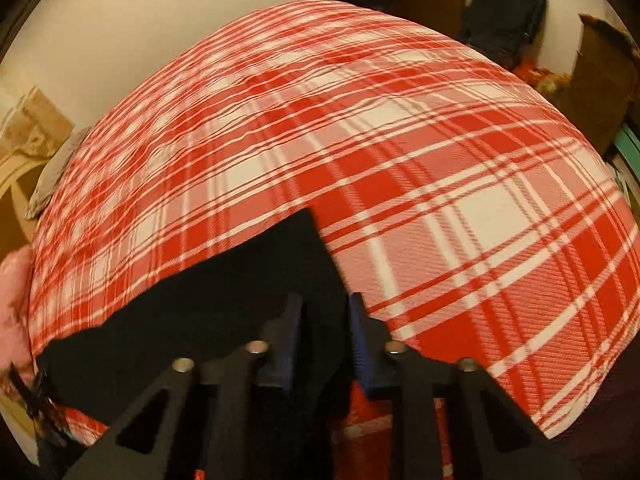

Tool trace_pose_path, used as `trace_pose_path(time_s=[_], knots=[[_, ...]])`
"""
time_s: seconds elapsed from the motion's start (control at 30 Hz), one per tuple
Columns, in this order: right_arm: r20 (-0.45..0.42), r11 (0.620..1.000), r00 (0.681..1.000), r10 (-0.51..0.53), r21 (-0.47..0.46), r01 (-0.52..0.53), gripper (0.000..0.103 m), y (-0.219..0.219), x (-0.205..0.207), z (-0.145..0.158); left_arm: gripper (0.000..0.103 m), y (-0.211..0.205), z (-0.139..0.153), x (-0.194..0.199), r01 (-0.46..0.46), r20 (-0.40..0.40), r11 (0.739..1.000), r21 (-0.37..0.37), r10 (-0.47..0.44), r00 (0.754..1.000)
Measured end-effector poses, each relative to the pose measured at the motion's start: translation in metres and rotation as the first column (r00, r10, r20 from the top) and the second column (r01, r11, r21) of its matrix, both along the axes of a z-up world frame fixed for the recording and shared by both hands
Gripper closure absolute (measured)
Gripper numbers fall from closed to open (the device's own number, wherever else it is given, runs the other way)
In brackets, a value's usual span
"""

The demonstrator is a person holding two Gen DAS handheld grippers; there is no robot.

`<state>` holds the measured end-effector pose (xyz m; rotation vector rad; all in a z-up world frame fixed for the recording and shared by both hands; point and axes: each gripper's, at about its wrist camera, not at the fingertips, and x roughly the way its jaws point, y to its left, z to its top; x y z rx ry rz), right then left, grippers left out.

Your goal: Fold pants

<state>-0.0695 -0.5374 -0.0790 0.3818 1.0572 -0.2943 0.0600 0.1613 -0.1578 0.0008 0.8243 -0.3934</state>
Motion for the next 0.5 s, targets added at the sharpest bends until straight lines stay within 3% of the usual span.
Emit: trace_pose_path(time_s=[0.27,0.4,0.5], knots=[[0.050,0.985,0.998,0.037,-0.173,-0.028,0.089,0.018,0.016,0.038,0.038,-0.001,0.000,0.001,0.000,-0.004,1.000,-0.001,0.000,1.000],[-0.059,0.988,0.997,0.051,-0.144,-0.059,0.088,0.013,0.029,0.015,0.037,0.001,-0.001,0.000,-0.008,0.001,1.000,-0.009,0.008,1.000],[-0.039,0.996,0.999,0.000,-0.084,-0.004,0.083,-0.002,0.017,0.009,0.037,0.003,-0.002,-0.002,-0.020,0.005,1.000,-0.023,0.020,1.000]])
